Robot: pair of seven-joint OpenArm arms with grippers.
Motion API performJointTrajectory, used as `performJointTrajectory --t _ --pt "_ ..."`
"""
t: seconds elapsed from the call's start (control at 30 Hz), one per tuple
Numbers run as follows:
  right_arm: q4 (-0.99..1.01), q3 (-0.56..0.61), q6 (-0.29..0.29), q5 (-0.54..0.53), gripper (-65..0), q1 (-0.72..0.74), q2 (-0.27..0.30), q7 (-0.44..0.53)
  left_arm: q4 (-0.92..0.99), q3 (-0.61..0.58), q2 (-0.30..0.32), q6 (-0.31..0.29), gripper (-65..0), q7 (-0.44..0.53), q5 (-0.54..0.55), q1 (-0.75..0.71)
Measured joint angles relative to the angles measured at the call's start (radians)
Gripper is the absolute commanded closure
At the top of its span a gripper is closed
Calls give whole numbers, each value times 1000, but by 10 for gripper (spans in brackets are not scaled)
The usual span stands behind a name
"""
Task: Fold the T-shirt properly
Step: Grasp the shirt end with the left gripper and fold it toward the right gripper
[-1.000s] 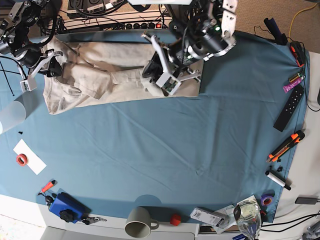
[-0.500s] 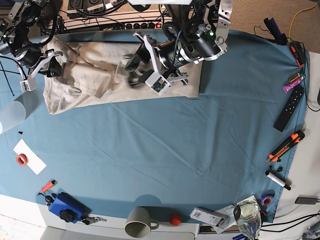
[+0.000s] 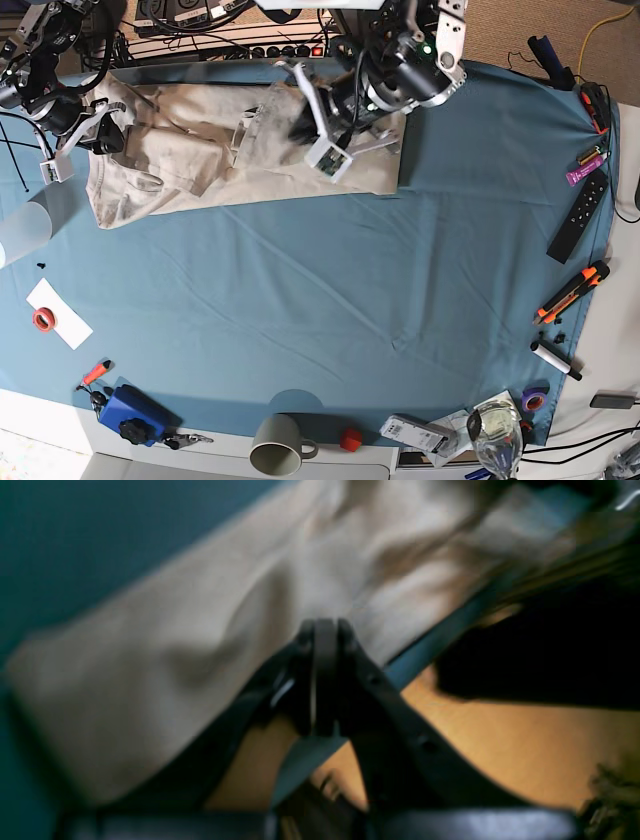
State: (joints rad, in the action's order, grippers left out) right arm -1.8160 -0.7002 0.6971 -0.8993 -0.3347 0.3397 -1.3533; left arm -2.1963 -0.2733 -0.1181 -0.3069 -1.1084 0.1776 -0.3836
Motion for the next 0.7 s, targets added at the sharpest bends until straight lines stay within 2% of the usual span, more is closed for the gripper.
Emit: performJointTrajectory --t 0.03,0.13,0.23,0.33,0.43,0.5,0.6,0.7 --pt "0 0 0 0 -125 0 0 0 0 0 0 8 0 1 -45 -2" --pt "0 0 0 1 -125 0 0 0 2 0 -1 80 0 39 -170 -2" --pt "0 0 0 1 -125 0 0 0 3 0 -1 143 0 93 -222 0" --pt "0 0 0 1 -125 0 0 0 14 0 -1 142 0 82 -222 2" --pt "0 0 0 1 -125 0 0 0 75 1 -1 142 0 31 -215 -1" --pt "0 0 0 0 -125 0 0 0 131 0 -1 137 0 28 -179 -1" --pt "0 0 0 -1 -125 0 0 0 228 -1 -2 93 0 49 -75 -1" --pt "0 0 0 0 -125 0 0 0 314 0 -1 42 0 104 -26 2"
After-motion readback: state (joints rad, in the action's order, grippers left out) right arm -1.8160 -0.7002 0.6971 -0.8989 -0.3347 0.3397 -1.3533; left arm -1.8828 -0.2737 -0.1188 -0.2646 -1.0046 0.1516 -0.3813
